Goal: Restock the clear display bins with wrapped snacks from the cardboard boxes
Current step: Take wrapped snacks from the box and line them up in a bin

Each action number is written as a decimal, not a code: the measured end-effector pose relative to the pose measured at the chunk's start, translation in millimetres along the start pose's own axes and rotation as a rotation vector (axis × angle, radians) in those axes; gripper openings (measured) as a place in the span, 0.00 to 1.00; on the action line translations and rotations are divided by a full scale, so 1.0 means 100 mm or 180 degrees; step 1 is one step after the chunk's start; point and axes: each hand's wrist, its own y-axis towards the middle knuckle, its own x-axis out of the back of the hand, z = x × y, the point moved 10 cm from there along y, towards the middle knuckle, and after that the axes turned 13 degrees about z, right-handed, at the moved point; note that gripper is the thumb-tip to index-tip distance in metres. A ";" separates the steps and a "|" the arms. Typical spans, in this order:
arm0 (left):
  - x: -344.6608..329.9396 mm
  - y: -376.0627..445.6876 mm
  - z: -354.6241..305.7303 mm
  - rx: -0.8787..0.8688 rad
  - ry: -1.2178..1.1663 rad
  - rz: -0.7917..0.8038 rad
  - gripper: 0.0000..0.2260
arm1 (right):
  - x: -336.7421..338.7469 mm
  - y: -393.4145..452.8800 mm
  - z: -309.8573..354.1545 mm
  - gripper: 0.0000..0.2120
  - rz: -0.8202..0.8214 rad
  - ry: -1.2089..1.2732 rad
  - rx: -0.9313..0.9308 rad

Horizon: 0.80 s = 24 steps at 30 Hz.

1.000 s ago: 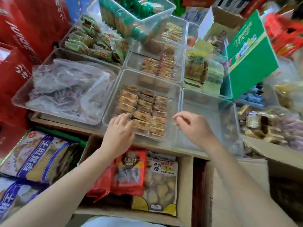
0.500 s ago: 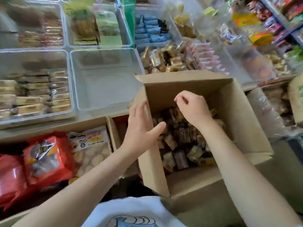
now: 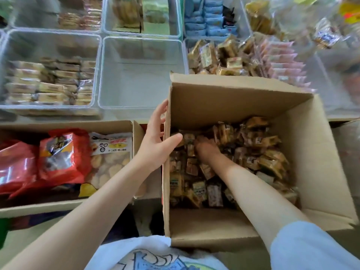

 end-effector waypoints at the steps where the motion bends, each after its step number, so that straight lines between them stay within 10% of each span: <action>1: 0.01 0.00 0.01 0.0018 -0.0011 -0.0016 0.34 | 0.00 0.04 0.01 0.24 -0.0044 -0.0098 -0.0057; 7: -0.02 -0.01 0.00 0.0056 0.0012 -0.0027 0.35 | 0.07 0.07 -0.06 0.25 0.0153 0.0530 0.0077; 15: 0.16 -0.07 -0.09 0.0249 -0.0182 -0.0126 0.28 | 1.14 -1.21 -0.06 0.15 0.0619 0.5102 0.1808; 24: 2.24 0.02 0.26 0.0255 0.1045 -0.0956 0.16 | 2.52 -1.46 1.18 0.13 -0.0317 0.4629 0.2295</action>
